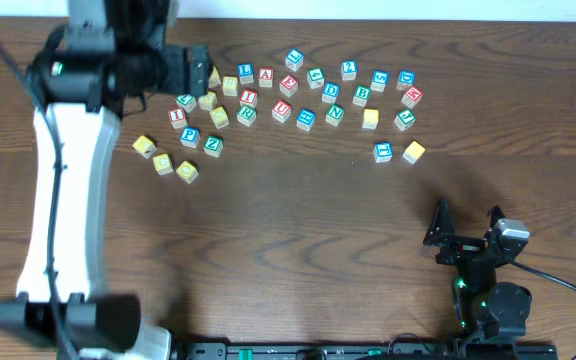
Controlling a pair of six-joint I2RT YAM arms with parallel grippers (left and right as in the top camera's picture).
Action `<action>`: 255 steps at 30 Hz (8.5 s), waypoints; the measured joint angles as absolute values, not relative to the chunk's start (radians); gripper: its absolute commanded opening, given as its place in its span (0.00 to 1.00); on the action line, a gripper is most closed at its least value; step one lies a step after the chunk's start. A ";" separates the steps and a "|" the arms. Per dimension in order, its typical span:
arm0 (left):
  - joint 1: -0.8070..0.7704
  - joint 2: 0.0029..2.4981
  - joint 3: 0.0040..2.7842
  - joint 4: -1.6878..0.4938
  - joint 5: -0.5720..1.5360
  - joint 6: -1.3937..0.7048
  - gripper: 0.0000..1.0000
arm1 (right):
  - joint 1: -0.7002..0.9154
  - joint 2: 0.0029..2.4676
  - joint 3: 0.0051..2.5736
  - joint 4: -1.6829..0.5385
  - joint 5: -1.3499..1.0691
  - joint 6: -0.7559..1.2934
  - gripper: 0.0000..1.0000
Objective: Spell out AI2
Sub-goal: 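Move the left gripper up over the red A block, then lower the left gripper and close it on the red A block, then lift the red A block and carry it toward the open table center, then lower the red A block onto the table and open the left gripper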
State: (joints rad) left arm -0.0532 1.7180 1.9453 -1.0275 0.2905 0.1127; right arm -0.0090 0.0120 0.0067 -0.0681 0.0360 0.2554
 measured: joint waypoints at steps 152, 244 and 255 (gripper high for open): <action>-0.317 2.368 2.207 -0.668 -0.052 -0.156 0.22 | -0.009 0.012 0.007 -0.068 0.036 0.255 0.99; -0.429 1.921 1.193 -0.429 -0.068 -0.305 0.22 | -0.009 0.012 0.007 -0.068 0.036 0.255 0.99; -0.429 1.921 1.193 -0.434 -0.039 -0.279 0.36 | -0.009 0.012 0.007 -0.068 0.036 0.255 0.99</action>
State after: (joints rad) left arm -0.4290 1.9209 1.1934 -0.4335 -0.0395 -0.2794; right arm -0.0090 0.0120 0.0067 -0.0681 0.0360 0.2554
